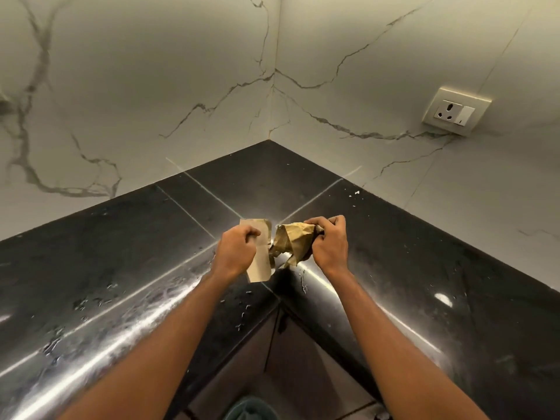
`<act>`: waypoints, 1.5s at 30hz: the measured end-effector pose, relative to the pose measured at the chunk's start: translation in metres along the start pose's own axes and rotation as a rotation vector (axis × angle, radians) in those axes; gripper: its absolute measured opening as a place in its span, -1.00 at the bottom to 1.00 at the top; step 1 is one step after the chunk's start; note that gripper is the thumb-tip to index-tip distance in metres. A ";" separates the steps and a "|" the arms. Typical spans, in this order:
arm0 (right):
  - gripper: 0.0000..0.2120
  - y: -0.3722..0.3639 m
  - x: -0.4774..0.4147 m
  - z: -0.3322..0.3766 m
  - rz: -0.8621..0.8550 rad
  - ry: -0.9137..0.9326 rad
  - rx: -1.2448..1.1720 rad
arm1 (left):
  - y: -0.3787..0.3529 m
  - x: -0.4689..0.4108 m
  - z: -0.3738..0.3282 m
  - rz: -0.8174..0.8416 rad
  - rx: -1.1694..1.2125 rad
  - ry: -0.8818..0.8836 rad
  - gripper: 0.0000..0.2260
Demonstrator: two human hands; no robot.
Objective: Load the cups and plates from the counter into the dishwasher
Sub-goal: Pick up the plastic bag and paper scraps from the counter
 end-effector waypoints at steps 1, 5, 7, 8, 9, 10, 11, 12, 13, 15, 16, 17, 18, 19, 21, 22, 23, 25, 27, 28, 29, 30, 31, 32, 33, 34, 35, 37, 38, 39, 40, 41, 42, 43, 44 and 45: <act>-0.64 0.006 0.011 0.004 0.001 0.003 -0.015 | 0.003 0.011 0.001 -0.007 0.010 -0.001 -0.74; -0.58 0.022 0.043 0.009 0.019 -0.004 -0.052 | 0.014 0.049 -0.004 0.013 0.017 -0.028 -0.71; -0.58 0.029 0.059 0.009 0.035 -0.008 -0.028 | 0.019 0.070 -0.006 0.024 0.009 -0.037 -0.68; -0.59 0.035 0.069 0.009 0.038 -0.014 -0.022 | 0.022 0.083 -0.007 0.027 0.004 -0.038 -0.67; -0.61 0.038 0.076 0.008 0.037 -0.025 -0.017 | 0.023 0.090 -0.005 0.030 -0.003 -0.037 -0.67; -0.62 0.041 0.084 0.008 0.041 -0.044 -0.014 | 0.024 0.099 -0.004 0.033 -0.009 -0.034 -0.68; -0.62 0.047 0.095 0.007 0.048 -0.057 -0.014 | 0.026 0.113 -0.003 0.037 -0.017 -0.028 -0.68; -0.63 0.051 0.104 0.006 0.054 -0.075 -0.014 | 0.028 0.123 -0.003 0.041 -0.020 -0.025 -0.69; -0.64 0.058 0.117 0.003 0.060 -0.092 -0.013 | 0.030 0.139 -0.004 0.046 -0.015 -0.025 -0.70; -0.66 0.068 0.138 -0.001 0.065 -0.119 -0.011 | 0.033 0.162 -0.003 0.047 -0.004 -0.015 -0.70; -0.67 0.074 0.149 -0.002 0.072 -0.124 -0.012 | 0.035 0.176 -0.002 0.045 -0.007 -0.009 -0.70; -0.68 0.078 0.158 -0.003 0.082 -0.135 -0.015 | 0.036 0.187 -0.001 0.041 -0.010 -0.005 -0.71; -0.69 0.082 0.166 -0.004 0.090 -0.155 -0.025 | 0.037 0.197 0.000 0.044 -0.008 0.001 -0.71; -0.69 0.085 0.176 -0.006 0.096 -0.182 -0.054 | 0.039 0.209 0.001 0.058 -0.008 0.003 -0.71; -0.72 0.091 0.193 -0.008 0.114 -0.229 -0.130 | 0.042 0.230 0.006 0.076 -0.013 0.007 -0.71; -0.75 0.092 0.199 -0.010 0.124 -0.257 -0.154 | 0.042 0.237 0.010 0.079 -0.023 0.018 -0.71; -0.77 0.095 0.207 -0.010 0.133 -0.286 -0.172 | 0.044 0.245 0.014 0.083 -0.036 0.030 -0.71; -0.84 0.098 0.219 -0.011 0.146 -0.313 -0.196 | 0.046 0.257 0.023 0.102 -0.050 0.053 -0.69; -0.88 0.098 0.232 -0.013 0.177 -0.315 -0.214 | 0.047 0.266 0.030 0.135 -0.067 0.066 -0.67; -0.89 0.096 0.238 -0.014 0.200 -0.321 -0.218 | 0.048 0.271 0.034 0.153 -0.078 0.073 -0.65; -0.89 0.094 0.243 -0.015 0.228 -0.325 -0.218 | 0.049 0.274 0.037 0.169 -0.089 0.086 -0.63; -0.88 0.092 0.248 -0.016 0.265 -0.326 -0.211 | 0.050 0.276 0.041 0.178 -0.097 0.092 -0.60; -0.88 0.088 0.253 -0.017 0.298 -0.325 -0.197 | 0.052 0.279 0.045 0.187 -0.101 0.093 -0.58; -0.88 0.085 0.257 -0.018 0.325 -0.316 -0.172 | 0.052 0.280 0.049 0.193 -0.101 0.086 -0.57; -0.89 0.081 0.261 -0.020 0.339 -0.300 -0.142 | 0.053 0.281 0.054 0.203 -0.104 0.076 -0.56; -0.92 0.078 0.264 -0.020 0.344 -0.276 -0.101 | 0.053 0.281 0.058 0.213 -0.106 0.068 -0.55; -0.96 0.075 0.266 -0.021 0.346 -0.248 -0.056 | 0.053 0.281 0.062 0.222 -0.108 0.063 -0.54; -0.93 0.067 0.272 -0.019 0.333 -0.206 0.054 | 0.054 0.278 0.073 0.246 -0.101 0.056 -0.50; -0.91 0.061 0.276 -0.018 0.327 -0.200 0.113 | 0.055 0.276 0.079 0.261 -0.096 0.047 -0.48; -0.92 0.056 0.278 -0.019 0.320 -0.200 0.160 | 0.055 0.275 0.084 0.276 -0.094 0.032 -0.46; -0.93 0.048 0.282 -0.019 0.316 -0.216 0.196 | 0.055 0.274 0.091 0.299 -0.098 0.012 -0.44; -0.94 0.044 0.285 -0.021 0.309 -0.234 0.222 | 0.055 0.275 0.094 0.321 -0.109 -0.014 -0.42; -0.93 0.039 0.288 -0.023 0.304 -0.255 0.239 | 0.053 0.274 0.098 0.347 -0.125 -0.046 -0.39; -0.90 0.031 0.293 -0.026 0.298 -0.280 0.252 | 0.052 0.273 0.105 0.379 -0.145 -0.068 -0.34; -0.88 0.027 0.297 -0.028 0.293 -0.303 0.256 | 0.049 0.274 0.109 0.404 -0.155 -0.075 -0.28; -0.86 0.024 0.302 -0.030 0.290 -0.320 0.252 | 0.047 0.275 0.114 0.434 -0.164 -0.062 -0.23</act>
Point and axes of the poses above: each hand's wrist, its own x-axis away from the middle knuckle, its own y-axis out of the back of the hand, z = x × y, the point moved 1 cm from there along -x, towards the middle knuckle, and after that the axes turned 5 degrees about -z, right-handed, at the moved point
